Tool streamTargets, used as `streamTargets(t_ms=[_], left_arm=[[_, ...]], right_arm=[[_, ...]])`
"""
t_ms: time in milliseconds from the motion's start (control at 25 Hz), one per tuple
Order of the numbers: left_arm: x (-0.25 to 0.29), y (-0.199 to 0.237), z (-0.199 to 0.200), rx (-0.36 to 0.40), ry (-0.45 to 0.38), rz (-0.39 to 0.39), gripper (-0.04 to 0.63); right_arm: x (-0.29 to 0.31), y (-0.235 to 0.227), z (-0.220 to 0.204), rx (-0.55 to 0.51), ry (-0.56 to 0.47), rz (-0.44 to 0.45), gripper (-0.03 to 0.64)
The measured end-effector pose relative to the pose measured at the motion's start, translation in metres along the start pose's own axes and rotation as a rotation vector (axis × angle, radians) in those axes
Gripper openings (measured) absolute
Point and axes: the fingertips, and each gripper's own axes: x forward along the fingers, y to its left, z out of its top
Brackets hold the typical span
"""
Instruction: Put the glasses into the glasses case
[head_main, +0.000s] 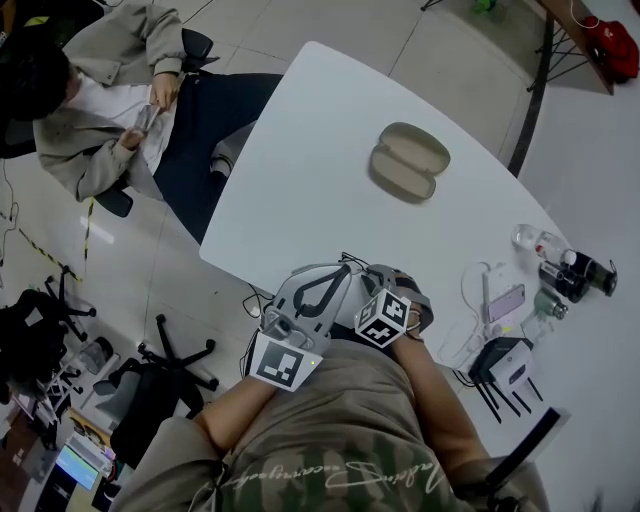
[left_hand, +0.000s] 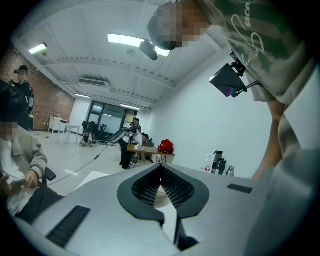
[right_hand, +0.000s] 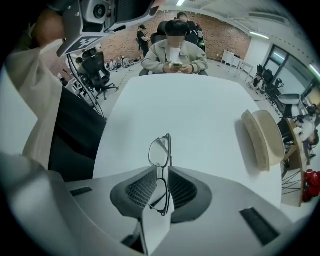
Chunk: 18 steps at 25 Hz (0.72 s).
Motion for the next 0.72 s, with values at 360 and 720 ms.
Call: streamTargets(t_ms=[360,720], left_arm=[[-0.007,-0.001,-0.005,-0.018,0.004,0.018,0.006],[-0.016,0.0,-0.003,-0.034,-0.02,0.019,0.006]], right_arm=[[0.014,0.005,-0.006,-0.064,0.053,0.012,0.067],[0.016,0.001,-0.004,-0.138,0.072,-0.071,0.051]])
